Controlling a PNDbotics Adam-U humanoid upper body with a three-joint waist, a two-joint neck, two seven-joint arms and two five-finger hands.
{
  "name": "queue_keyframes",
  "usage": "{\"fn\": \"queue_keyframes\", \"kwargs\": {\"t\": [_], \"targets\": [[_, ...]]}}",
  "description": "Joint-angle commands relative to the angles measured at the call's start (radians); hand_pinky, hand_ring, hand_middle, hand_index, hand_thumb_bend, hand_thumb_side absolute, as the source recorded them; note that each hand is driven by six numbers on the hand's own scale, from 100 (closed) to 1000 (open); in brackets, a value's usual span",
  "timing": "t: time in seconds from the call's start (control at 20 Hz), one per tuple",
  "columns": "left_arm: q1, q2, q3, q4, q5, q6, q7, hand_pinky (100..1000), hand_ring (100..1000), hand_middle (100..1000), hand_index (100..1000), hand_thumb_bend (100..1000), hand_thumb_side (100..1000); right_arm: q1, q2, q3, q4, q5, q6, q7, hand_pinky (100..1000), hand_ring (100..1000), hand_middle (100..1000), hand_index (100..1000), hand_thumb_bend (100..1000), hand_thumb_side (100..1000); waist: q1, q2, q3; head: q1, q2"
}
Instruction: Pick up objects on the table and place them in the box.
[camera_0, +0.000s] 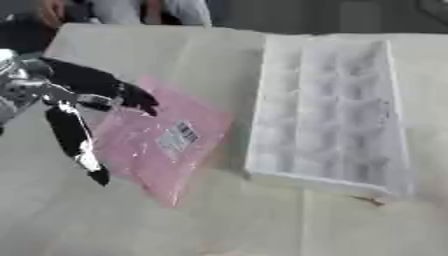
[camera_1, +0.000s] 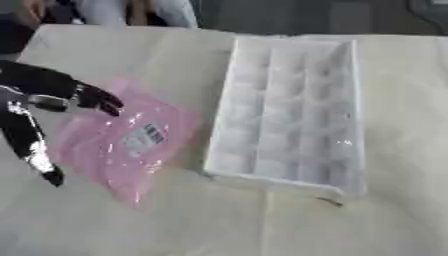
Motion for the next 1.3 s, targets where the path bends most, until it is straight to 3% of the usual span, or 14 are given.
{"fn": "queue_keyframes", "kwargs": {"t": [0.05, 0.1, 0.25, 0.4, 0.45, 0.5, 0.75, 0.8, 0.85, 0.9, 0.95, 1.0, 1.05, 1.3], "targets": [[-0.016, -0.044, 0.056, -0.039, 0.015, -0.029, 0.124, 658, 747, 744, 853, 227, 732, -0.001, -0.018, -0.01, -0.012, 0.005, -0.001, -0.002, 100, 131, 116, 477, 453, 1000, -0.003, -0.011, 0.002, -0.004, 0.01], [-0.013, -0.078, 0.075, -0.046, 0.035, -0.033, 0.232, 631, 724, 692, 850, 115, 716, -0.001, -0.017, -0.01, -0.012, 0.005, -0.001, -0.002, 100, 131, 116, 477, 454, 1000, -0.003, -0.009, 0.001, -0.005, 0.01], [0.023, -0.176, 0.116, -0.052, 0.124, -0.077, 0.593, 631, 706, 599, 893, 100, 753, -0.003, -0.016, -0.014, -0.013, 0.007, -0.002, -0.004, 100, 131, 116, 477, 456, 1000, -0.009, 0.0, -0.005, -0.012, 0.01], [0.061, -0.211, 0.101, -0.051, 0.169, -0.126, 0.767, 651, 718, 598, 909, 100, 785, -0.01, -0.017, -0.014, -0.014, 0.008, -0.004, -0.006, 100, 131, 116, 477, 457, 1000, -0.014, 0.008, -0.009, -0.012, 0.013], [0.067, -0.212, 0.086, -0.051, 0.175, -0.143, 0.773, 680, 738, 609, 947, 270, 808, -0.012, -0.017, -0.012, -0.014, 0.008, -0.006, -0.006, 100, 131, 116, 477, 458, 1000, -0.016, 0.01, -0.011, -0.007, 0.016], [0.07, -0.214, 0.07, -0.048, 0.19, -0.164, 0.768, 684, 740, 613, 944, 236, 810, -0.014, -0.016, -0.011, -0.014, 0.008, -0.006, -0.005, 100, 131, 116, 477, 458, 1000, -0.016, 0.012, -0.011, -0.005, 0.018], [0.062, -0.214, 0.063, -0.022, 0.273, -0.234, 0.739, 648, 719, 592, 920, 443, 687, -0.017, -0.017, -0.011, -0.012, 0.009, -0.01, -0.002, 100, 132, 117, 477, 462, 1000, -0.02, 0.02, -0.015, 0.002, 0.025], [0.059, -0.209, 0.07, -0.014, 0.247, -0.232, 0.72, 645, 718, 589, 924, 410, 705, -0.018, -0.019, -0.011, -0.012, 0.009, -0.011, -0.002, 100, 132, 117, 477, 461, 1000, -0.021, 0.022, -0.015, 0.001, 0.026], [0.056, -0.201, 0.074, -0.009, 0.212, -0.231, 0.7, 697, 744, 624, 908, 595, 623, -0.019, -0.02, -0.011, -0.012, 0.009, -0.012, -0.002, 100, 133, 117, 477, 463, 1000, -0.021, 0.024, -0.015, 0.0, 0.026], [0.051, -0.194, 0.077, -0.005, 0.164, -0.232, 0.676, 700, 746, 626, 908, 608, 622, -0.02, -0.02, -0.011, -0.011, 0.009, -0.013, -0.002, 100, 133, 117, 477, 463, 1000, -0.022, 0.026, -0.014, 0.0, 0.026], [0.048, -0.185, 0.075, -0.002, 0.124, -0.235, 0.657, 721, 756, 642, 908, 782, 614, -0.021, -0.021, -0.01, -0.011, 0.009, -0.014, -0.001, 100, 133, 117, 478, 463, 1000, -0.022, 0.028, -0.013, 0.0, 0.026], [0.042, -0.172, 0.069, 0.004, 0.091, -0.244, 0.637, 718, 755, 639, 908, 759, 616, -0.021, -0.021, -0.01, -0.011, 0.01, -0.014, -0.001, 100, 133, 117, 478, 463, 1000, -0.022, 0.029, -0.013, 0.001, 0.026], [0.035, -0.162, 0.065, 0.01, 0.065, -0.252, 0.624, 752, 776, 680, 907, 924, 591, -0.022, -0.022, -0.01, -0.01, 0.01, -0.015, 0.0, 100, 134, 118, 478, 463, 1000, -0.021, 0.03, -0.013, 0.002, 0.026], [-0.004, -0.141, 0.063, 0.039, -0.066, -0.27, 0.578, 747, 793, 734, 905, 1000, 494, -0.021, -0.024, -0.008, -0.009, 0.01, -0.016, 0.004, 100, 135, 118, 478, 464, 1000, -0.017, 0.036, -0.018, 0.003, 0.026]]}}
